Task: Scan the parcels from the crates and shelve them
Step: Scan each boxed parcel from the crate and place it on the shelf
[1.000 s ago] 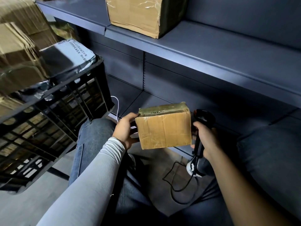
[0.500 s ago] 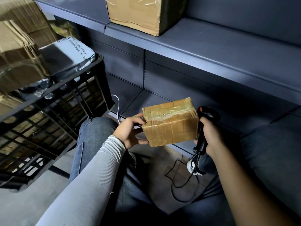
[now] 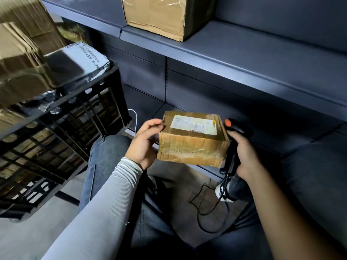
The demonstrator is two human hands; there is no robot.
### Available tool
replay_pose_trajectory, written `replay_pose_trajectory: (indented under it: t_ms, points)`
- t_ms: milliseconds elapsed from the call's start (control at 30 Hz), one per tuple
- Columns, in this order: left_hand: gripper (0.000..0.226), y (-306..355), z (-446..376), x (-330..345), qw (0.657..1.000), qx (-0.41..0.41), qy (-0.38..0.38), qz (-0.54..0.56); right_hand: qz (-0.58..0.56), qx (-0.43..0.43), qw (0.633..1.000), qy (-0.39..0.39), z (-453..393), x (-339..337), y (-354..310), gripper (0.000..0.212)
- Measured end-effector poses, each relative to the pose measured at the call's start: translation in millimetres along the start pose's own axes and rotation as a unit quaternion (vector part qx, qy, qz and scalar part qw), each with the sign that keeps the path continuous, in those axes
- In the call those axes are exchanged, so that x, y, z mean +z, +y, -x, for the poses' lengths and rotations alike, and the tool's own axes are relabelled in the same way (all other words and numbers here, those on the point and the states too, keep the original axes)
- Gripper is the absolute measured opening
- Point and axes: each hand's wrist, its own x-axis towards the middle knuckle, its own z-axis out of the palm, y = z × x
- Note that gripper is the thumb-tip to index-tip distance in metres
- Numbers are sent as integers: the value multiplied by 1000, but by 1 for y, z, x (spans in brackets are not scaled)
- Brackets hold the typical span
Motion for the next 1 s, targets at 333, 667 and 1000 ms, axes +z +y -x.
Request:
replay_pose_trajectory:
  t_ms: [333,667,1000]
  points:
    - [78,3,-8,-4,993,-34,-107,-27,77,-144,986,15,9,-2,-4,28]
    - [43,10,-3,-4,987,-100,-74,-100,106,-160,980,56,14,-4,-7,18]
    - [62,9,-11,-7,984,-129,-29,-120,163,-174,966,102,5,-1,-3,14]
